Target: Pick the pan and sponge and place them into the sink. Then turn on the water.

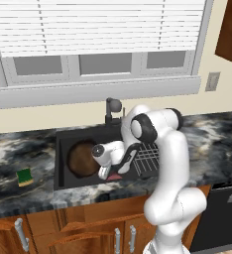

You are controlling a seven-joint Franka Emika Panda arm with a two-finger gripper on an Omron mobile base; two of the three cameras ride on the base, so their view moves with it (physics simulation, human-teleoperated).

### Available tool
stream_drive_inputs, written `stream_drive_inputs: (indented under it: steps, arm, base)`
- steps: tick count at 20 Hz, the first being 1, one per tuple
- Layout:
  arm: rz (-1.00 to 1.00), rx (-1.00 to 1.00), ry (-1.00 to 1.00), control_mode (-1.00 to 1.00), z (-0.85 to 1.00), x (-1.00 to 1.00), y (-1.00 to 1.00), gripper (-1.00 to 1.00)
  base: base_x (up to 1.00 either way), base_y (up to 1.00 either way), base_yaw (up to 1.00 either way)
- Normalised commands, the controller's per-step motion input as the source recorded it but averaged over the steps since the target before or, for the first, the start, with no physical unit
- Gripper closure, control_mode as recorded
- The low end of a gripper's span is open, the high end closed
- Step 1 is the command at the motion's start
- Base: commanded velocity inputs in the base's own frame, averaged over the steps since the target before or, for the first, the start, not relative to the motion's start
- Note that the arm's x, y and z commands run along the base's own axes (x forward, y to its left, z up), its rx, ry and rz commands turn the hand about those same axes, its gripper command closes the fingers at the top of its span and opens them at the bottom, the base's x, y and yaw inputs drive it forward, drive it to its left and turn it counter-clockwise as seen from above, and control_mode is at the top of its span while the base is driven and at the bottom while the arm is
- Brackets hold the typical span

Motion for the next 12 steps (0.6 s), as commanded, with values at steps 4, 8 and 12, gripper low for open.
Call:
stream_drive_inputs:
  steps: [4,8,12]
  arm:
    - [-0.02,-0.02,-0.07,-1.0,-0.34,0.32,0.15,1.0]
    - [-0.01,-0.01,-0.07,-1.0,-0.31,0.25,0.19,1.0]
    - [-0.01,0.0,-0.07,-1.0,-0.3,0.22,0.17,-1.0]
  base:
    - [0.0,0.0,0.0]
    - [0.0,0.0,0.0]
    - [0.0,0.0,0.0]
